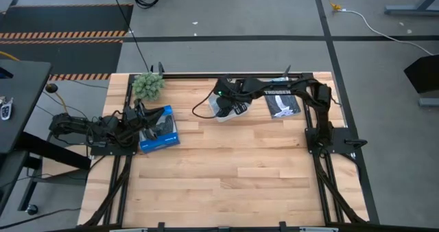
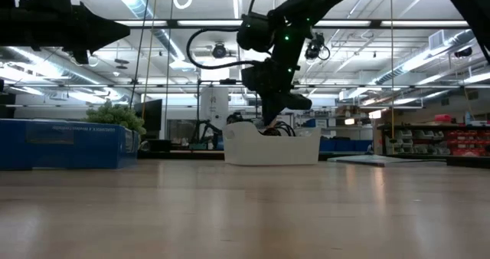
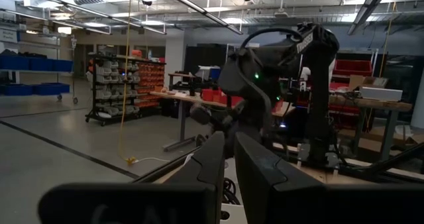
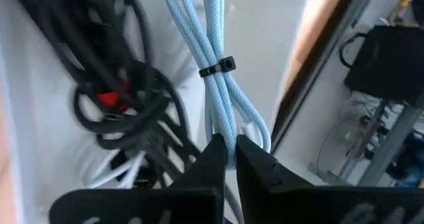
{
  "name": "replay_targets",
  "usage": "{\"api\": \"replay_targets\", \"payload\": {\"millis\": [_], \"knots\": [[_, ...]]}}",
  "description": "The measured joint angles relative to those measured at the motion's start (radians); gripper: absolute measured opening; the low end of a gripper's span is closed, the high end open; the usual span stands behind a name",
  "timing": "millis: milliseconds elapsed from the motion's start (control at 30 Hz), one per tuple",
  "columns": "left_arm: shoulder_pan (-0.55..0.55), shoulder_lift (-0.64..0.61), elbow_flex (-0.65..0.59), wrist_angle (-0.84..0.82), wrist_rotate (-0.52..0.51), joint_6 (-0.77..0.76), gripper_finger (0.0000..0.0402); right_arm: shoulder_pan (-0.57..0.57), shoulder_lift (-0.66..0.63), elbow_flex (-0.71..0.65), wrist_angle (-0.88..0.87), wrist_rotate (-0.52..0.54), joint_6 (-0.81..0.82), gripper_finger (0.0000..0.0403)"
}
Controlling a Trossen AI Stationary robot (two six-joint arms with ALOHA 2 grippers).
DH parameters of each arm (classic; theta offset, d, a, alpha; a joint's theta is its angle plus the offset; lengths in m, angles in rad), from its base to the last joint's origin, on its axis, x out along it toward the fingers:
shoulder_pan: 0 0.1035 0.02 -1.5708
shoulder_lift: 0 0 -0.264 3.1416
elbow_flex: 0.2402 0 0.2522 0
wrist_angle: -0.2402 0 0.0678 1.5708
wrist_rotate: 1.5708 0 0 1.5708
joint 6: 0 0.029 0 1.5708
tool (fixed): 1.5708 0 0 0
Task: Pick and place USB-C Cables
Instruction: Put the light blue USB cable into the white bin
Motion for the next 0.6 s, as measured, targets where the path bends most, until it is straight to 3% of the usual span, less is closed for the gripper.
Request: {"api": "replay_targets", "payload": {"millis": [367, 600], "knots": [[0.000, 0.000, 0.000, 0.000, 0.000, 0.000, 0.0043, 0.018, 0.045, 0.001, 0.001, -0.038, 0.017, 0.0044], [0.000, 0.000, 0.000, 0.000, 0.000, 0.000, 0.0043, 0.018, 0.045, 0.001, 0.020, -0.046, 0.055, 0.0092]]}}
